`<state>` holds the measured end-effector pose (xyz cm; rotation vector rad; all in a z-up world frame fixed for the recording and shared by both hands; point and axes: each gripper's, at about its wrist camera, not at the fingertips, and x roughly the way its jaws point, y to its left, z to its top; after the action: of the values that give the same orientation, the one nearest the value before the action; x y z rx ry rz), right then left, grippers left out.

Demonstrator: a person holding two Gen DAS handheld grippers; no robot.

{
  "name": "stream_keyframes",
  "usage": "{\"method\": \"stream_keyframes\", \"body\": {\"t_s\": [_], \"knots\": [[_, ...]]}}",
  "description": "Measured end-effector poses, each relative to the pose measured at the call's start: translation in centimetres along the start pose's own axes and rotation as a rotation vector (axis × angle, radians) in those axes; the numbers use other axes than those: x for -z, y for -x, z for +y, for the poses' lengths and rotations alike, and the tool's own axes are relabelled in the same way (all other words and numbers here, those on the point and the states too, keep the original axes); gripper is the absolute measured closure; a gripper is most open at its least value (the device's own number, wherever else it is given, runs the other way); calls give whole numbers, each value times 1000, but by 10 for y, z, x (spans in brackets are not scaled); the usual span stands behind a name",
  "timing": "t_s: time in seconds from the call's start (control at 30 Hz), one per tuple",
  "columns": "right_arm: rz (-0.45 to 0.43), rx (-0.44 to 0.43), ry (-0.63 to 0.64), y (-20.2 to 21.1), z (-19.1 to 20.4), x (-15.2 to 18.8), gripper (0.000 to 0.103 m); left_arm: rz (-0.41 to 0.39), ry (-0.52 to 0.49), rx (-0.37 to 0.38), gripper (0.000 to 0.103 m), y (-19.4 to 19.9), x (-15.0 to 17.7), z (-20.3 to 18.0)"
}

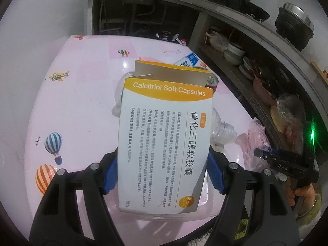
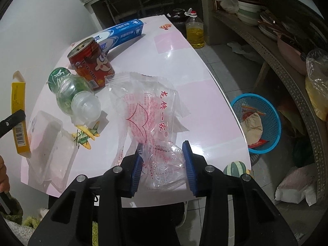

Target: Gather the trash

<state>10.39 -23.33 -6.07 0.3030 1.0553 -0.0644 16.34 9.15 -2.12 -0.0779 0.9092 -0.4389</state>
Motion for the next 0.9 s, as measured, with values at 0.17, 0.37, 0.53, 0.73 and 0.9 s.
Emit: {"method": "stream_keyframes", "body": {"t_s": [0.17, 0.37, 0.53, 0.73, 0.9], "knots": [[-16, -1, -6, 4, -1, -2, 66, -29, 6, 6, 35, 10, -5, 1], [-40, -1, -11, 10, -2, -6, 66, -64, -6, 18, 35, 19, -13, -1], [-47, -3, -14, 12, -3, -7, 66, -73, -12, 29, 35, 21, -14, -4], [-46, -3, -16, 12, -3, -6, 66, -65, -6, 35, 35, 19, -15, -4], [-44, -5, -16, 12, -3, -6, 66, -60, -4, 34, 35, 17, -15, 0]]}}
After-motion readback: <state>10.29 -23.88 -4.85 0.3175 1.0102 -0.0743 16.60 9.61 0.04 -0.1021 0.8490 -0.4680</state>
